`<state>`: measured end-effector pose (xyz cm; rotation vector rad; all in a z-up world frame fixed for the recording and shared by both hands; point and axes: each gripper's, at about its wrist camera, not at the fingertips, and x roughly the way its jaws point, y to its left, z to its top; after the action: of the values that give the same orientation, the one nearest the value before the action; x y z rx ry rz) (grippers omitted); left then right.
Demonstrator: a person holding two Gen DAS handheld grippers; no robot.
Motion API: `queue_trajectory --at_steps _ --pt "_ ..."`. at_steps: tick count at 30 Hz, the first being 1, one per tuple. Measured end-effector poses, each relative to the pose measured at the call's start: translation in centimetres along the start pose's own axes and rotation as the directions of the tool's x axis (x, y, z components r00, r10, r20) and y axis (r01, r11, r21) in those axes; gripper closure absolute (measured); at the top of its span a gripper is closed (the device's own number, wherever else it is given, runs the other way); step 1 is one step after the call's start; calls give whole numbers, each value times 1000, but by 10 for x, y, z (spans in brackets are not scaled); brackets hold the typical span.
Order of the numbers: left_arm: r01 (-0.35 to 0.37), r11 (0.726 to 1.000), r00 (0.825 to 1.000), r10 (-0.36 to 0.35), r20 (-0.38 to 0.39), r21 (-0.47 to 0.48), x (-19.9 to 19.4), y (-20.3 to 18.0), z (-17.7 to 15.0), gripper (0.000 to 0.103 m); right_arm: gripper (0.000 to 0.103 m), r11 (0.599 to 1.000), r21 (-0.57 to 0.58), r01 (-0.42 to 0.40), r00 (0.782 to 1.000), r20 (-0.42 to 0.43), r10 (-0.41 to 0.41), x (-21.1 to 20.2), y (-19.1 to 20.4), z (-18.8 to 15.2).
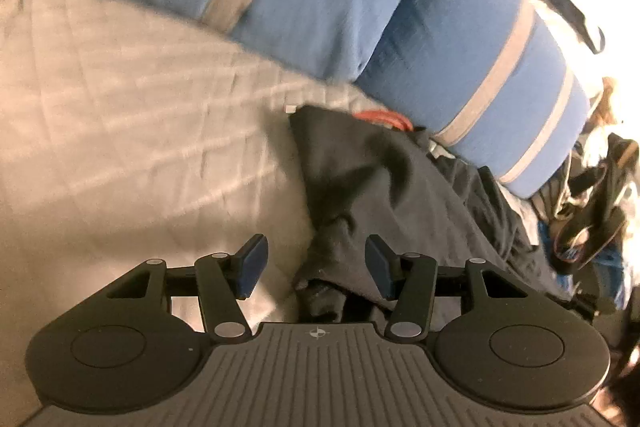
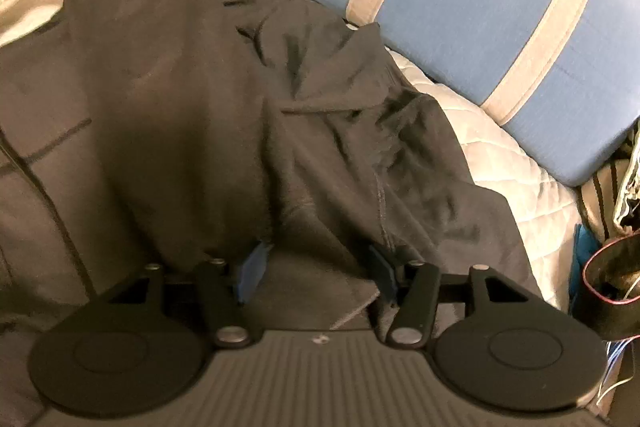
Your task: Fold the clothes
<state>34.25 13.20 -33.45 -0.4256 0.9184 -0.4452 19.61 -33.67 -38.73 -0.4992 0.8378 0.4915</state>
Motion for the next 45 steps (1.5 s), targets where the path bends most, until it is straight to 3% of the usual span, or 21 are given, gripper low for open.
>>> queue_trajectory --at_steps 2,4,7,9,12,16,19,28,35,38,40,42,45 --pt "37 998 999 -38 -20 -52 9 7 -4 52 29 999 26 -34 999 27 33 -12 3 6" --pt "79 991 996 -83 -33 -107 15 14 -9 78 28 998 21 -59 997 53 58 -23 9 16" --pt "93 985 996 -94 -4 -147 12 20 -14 87 27 996 -28 -86 992 87 88 -38 22 36" --pt "75 994 997 -74 14 -85 7 12 -12 88 26 993 -28 -113 987 109 116 -41 28 53" --pt "-3 995 1000 1 27 101 3 -13 -7 89 26 988 -29 -154 977 142 157 -47 37 78" --pt "-122 943 992 104 75 309 3 -42 -11 90 25 983 -74 -168 970 166 178 -42 54 106" --pt "-196 897 980 161 119 397 5 -51 -20 90 25 977 -110 -183 966 165 199 -32 70 122" --pt "-133 939 989 105 103 318 6 -32 -27 86 28 948 -186 -259 939 183 292 7 99 174" --pt "-82 961 994 58 98 264 4 -22 -31 82 30 928 -103 -357 907 200 371 61 94 220" --pt "-69 965 994 44 100 253 4 -19 -34 82 35 913 -24 -408 892 204 404 90 83 237" --pt "-59 967 994 34 103 248 4 -17 -35 82 50 902 22 -430 887 195 418 107 76 240" --pt "-56 966 994 29 107 251 3 -17 -37 82 57 890 68 -452 882 187 433 124 69 244" --pt "-52 964 993 22 114 260 1 -16 -39 82 79 869 109 -483 871 160 464 141 64 241"
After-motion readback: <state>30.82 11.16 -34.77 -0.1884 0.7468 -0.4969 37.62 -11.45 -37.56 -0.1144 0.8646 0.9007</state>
